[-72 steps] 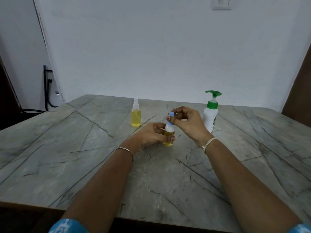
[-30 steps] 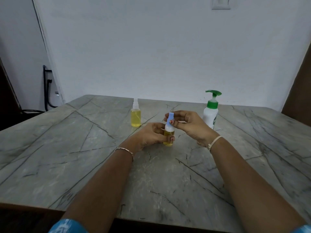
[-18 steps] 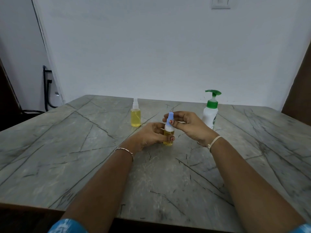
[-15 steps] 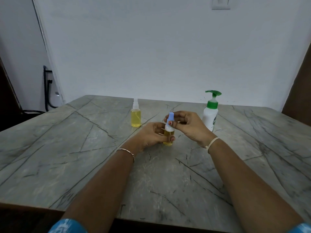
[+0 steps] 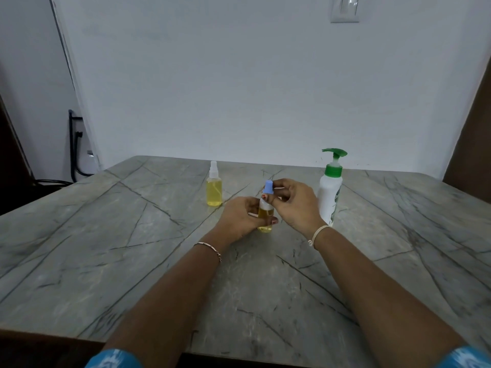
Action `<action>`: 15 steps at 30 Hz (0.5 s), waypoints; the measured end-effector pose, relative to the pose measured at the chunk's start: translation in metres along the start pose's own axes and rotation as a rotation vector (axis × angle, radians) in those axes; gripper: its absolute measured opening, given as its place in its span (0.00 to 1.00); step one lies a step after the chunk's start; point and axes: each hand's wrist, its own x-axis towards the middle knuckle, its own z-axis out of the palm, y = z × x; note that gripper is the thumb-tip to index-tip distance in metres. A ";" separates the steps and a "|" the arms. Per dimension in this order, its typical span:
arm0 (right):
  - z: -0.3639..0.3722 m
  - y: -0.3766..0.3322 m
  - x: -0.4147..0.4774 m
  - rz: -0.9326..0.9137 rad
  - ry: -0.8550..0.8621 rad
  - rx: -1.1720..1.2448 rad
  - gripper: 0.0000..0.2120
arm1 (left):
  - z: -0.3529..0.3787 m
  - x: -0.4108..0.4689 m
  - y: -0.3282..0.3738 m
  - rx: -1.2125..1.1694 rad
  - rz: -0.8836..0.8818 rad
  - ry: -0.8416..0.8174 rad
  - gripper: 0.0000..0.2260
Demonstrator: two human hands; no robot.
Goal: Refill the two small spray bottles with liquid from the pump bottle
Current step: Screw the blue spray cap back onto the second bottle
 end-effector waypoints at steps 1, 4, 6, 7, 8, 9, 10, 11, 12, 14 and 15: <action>0.001 0.000 0.000 -0.002 0.005 -0.008 0.16 | 0.001 0.000 0.000 0.014 -0.002 0.011 0.20; 0.003 0.002 0.001 0.003 -0.007 0.029 0.16 | 0.002 0.000 0.001 0.019 -0.006 0.023 0.19; 0.003 0.004 0.001 0.005 -0.030 0.092 0.16 | 0.002 0.000 0.001 0.010 -0.016 0.023 0.18; 0.003 0.006 0.001 0.008 -0.042 0.123 0.15 | 0.002 -0.001 0.001 0.010 -0.023 0.026 0.17; 0.002 0.007 0.000 0.003 -0.055 0.145 0.14 | 0.002 -0.001 0.001 0.013 -0.025 0.034 0.17; 0.001 0.007 -0.001 -0.007 -0.075 0.155 0.14 | 0.002 -0.001 0.001 0.020 -0.024 0.040 0.17; 0.000 0.009 -0.001 -0.017 -0.100 0.148 0.14 | 0.002 -0.002 0.001 0.026 -0.019 0.046 0.17; 0.000 0.010 -0.002 -0.026 -0.132 0.130 0.16 | 0.002 -0.002 0.001 0.029 -0.016 0.052 0.18; -0.001 0.012 -0.002 -0.026 -0.171 0.108 0.18 | 0.001 -0.002 0.001 0.032 -0.014 0.059 0.19; -0.003 0.016 -0.003 0.002 -0.256 0.089 0.27 | 0.000 -0.002 -0.002 0.055 0.000 0.090 0.20; -0.004 0.017 -0.002 0.024 -0.294 0.096 0.30 | 0.000 -0.001 -0.004 0.082 0.010 0.117 0.20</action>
